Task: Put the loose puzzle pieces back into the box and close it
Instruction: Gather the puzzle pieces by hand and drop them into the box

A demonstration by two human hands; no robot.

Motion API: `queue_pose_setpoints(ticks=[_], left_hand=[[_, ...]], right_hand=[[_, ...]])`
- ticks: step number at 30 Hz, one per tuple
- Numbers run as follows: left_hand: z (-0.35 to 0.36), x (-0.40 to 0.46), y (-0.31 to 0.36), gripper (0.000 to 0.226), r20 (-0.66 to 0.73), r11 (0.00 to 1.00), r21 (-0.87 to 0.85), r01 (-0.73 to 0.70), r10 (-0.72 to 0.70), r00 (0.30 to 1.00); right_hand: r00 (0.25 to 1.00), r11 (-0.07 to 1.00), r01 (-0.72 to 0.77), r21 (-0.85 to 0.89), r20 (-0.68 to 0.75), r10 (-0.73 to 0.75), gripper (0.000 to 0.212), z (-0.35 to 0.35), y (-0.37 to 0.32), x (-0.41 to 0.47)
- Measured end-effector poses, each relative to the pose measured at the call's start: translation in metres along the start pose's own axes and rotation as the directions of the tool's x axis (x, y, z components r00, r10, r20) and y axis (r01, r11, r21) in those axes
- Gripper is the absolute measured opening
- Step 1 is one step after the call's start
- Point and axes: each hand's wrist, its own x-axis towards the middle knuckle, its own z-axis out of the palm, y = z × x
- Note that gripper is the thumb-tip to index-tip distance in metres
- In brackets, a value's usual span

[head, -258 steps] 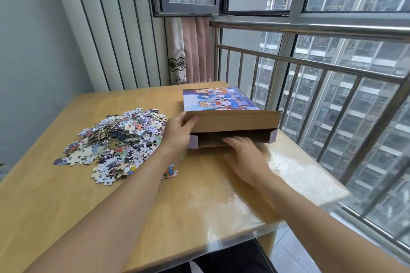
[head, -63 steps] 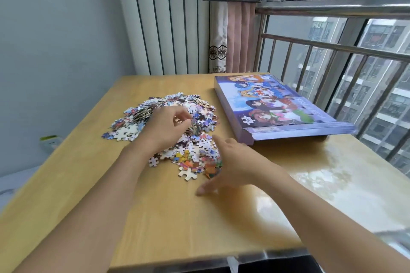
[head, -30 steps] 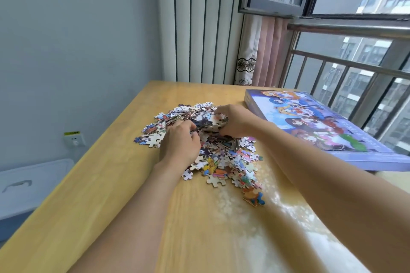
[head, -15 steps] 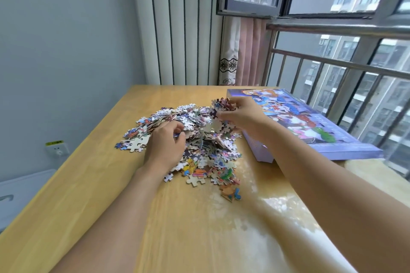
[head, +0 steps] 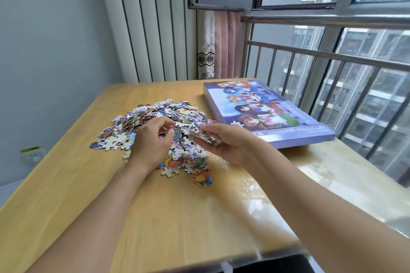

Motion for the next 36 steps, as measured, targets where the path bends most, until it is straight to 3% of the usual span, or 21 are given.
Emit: queue_pose_setpoints(ticks=[4, 12, 18, 22, 26, 28, 30, 32, 36], left_hand=[[0.003, -0.002, 0.001, 0.015, 0.016, 0.999, -0.036, 0.012, -0.012, 1.0], [0.005, -0.005, 0.012, 0.017, 0.069, 0.991, -0.128, 0.045, -0.036, 0.997], [0.004, -0.001, 0.039, 0.028, 0.197, 0.983, -0.18, -0.019, 0.055, 0.979], [0.009, 0.026, 0.074, 0.051, 0.408, 0.965, -0.04, -0.258, 0.252, 0.878], [0.028, 0.049, 0.106, 0.053, 0.602, 0.901, 0.061, -0.429, 0.31, 0.736], [0.032, 0.054, 0.11, 0.049, 0.597, 0.912, 0.049, -0.407, 0.3, 0.744], [0.035, 0.056, 0.11, 0.048, 0.576, 0.922, 0.04, -0.385, 0.293, 0.763], [0.04, 0.052, 0.108, 0.052, 0.592, 0.92, 0.043, -0.389, 0.29, 0.752], [0.062, 0.038, 0.105, 0.068, 0.619, 0.913, 0.056, -0.404, 0.286, 0.731]], right_hand=[[0.999, 0.999, -0.035, 0.026, -0.023, 0.036, 0.013, -0.007, 0.021, -0.005], [0.997, 0.985, -0.041, -0.168, -0.077, 0.028, 0.015, -0.027, 0.036, -0.025], [0.99, 0.982, -0.01, -0.188, -0.137, -0.016, 0.019, -0.037, 0.036, -0.041], [0.988, 0.977, 0.019, -0.214, -0.143, -0.05, 0.019, -0.037, 0.041, -0.045], [0.974, 0.977, 0.064, -0.205, -0.201, -0.106, 0.016, -0.042, 0.039, -0.052], [0.971, 0.977, 0.054, -0.206, -0.218, -0.1, 0.027, -0.047, 0.039, -0.057], [0.978, 0.977, 0.049, -0.21, -0.19, -0.09, 0.023, -0.054, 0.042, -0.065], [0.983, 0.976, 0.055, -0.213, -0.16, -0.091, 0.014, -0.065, 0.044, -0.077], [0.976, 0.975, 0.065, -0.211, -0.19, -0.106, 0.025, -0.09, 0.04, -0.098]])
